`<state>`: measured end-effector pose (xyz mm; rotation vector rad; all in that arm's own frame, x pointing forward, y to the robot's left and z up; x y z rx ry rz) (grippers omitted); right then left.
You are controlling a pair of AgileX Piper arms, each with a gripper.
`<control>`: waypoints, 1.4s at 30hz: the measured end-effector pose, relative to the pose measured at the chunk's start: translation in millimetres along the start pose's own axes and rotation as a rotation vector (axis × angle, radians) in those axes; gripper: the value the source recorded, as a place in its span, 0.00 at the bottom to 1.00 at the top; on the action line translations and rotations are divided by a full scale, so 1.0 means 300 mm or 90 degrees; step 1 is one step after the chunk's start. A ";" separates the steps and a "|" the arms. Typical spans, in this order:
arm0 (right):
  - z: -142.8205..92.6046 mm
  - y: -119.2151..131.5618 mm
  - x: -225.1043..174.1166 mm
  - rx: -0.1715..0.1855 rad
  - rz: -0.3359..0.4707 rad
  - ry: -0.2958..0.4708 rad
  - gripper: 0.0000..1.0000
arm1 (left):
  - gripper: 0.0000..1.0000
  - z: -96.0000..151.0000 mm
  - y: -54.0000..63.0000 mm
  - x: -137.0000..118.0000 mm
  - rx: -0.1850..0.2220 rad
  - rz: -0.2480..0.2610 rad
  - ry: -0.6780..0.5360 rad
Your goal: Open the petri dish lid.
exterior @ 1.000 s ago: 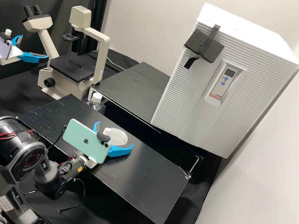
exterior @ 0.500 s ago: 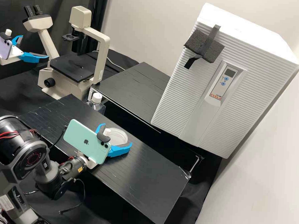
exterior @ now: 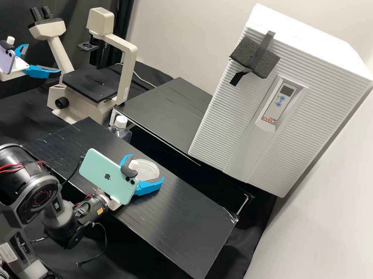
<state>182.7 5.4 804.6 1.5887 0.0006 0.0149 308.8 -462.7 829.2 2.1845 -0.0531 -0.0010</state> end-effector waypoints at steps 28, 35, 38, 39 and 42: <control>-0.031 0.067 -0.038 0.020 0.020 0.065 0.00 | 1.00 0.000 0.000 0.000 0.000 0.000 0.000; -0.030 0.055 -0.035 0.017 -0.002 0.070 0.00 | 1.00 0.000 0.000 0.000 0.000 0.000 0.000; -0.027 0.038 -0.028 0.016 -0.021 0.068 0.00 | 1.00 0.000 0.000 0.000 0.000 0.000 0.000; -0.026 0.031 -0.026 0.012 -0.028 0.067 0.00 | 1.00 0.000 0.000 0.000 0.000 0.000 0.000; -0.023 0.014 -0.020 0.006 -0.046 0.064 0.00 | 1.00 0.000 0.000 0.000 0.000 0.000 0.000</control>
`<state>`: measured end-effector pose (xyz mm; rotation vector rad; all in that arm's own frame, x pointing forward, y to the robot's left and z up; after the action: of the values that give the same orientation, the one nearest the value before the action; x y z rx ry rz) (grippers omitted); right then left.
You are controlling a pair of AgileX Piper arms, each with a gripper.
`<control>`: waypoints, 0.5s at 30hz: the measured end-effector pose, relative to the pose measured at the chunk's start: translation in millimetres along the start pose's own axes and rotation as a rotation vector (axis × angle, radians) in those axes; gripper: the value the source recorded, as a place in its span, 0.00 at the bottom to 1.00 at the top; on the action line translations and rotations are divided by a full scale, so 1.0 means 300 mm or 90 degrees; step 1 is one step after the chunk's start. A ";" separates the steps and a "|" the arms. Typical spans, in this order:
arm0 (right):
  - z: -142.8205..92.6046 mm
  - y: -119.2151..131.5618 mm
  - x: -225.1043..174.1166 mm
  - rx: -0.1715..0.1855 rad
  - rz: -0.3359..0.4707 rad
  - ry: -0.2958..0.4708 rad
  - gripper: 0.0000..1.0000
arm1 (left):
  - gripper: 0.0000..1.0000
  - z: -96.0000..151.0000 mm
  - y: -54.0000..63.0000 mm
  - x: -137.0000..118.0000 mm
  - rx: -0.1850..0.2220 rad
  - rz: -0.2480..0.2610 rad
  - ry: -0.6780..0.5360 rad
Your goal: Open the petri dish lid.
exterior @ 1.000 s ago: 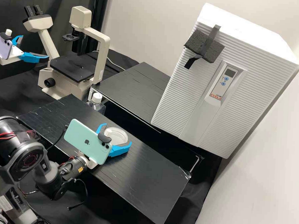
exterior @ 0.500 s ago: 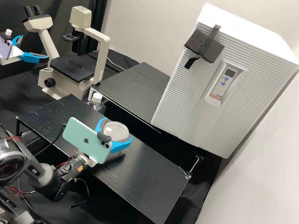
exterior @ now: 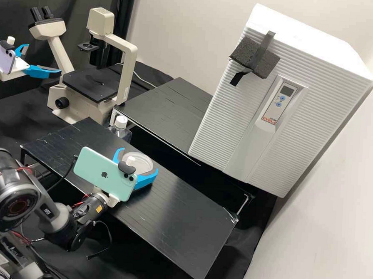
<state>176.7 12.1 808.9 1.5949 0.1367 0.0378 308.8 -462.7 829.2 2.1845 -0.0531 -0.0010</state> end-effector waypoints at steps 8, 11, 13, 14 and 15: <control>0.015 -0.014 0.013 -0.010 0.011 -0.028 0.00 | 1.00 0.000 0.000 0.000 0.000 0.000 0.000; 0.016 -0.016 0.015 -0.015 0.014 -0.030 0.00 | 1.00 0.000 0.000 0.000 0.000 0.000 0.000; 0.018 -0.016 0.016 -0.018 0.015 -0.033 0.00 | 1.00 0.000 0.000 0.000 0.000 0.000 0.000; 0.019 -0.016 0.016 -0.018 0.014 -0.034 0.00 | 1.00 0.000 0.000 0.000 0.000 0.000 0.000; 0.019 -0.016 0.016 -0.017 0.017 -0.033 1.00 | 1.00 0.000 0.000 0.000 0.000 0.000 0.000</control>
<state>181.9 7.1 803.7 1.5696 0.0745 0.0180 308.8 -462.7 829.2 2.1845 -0.0531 -0.0010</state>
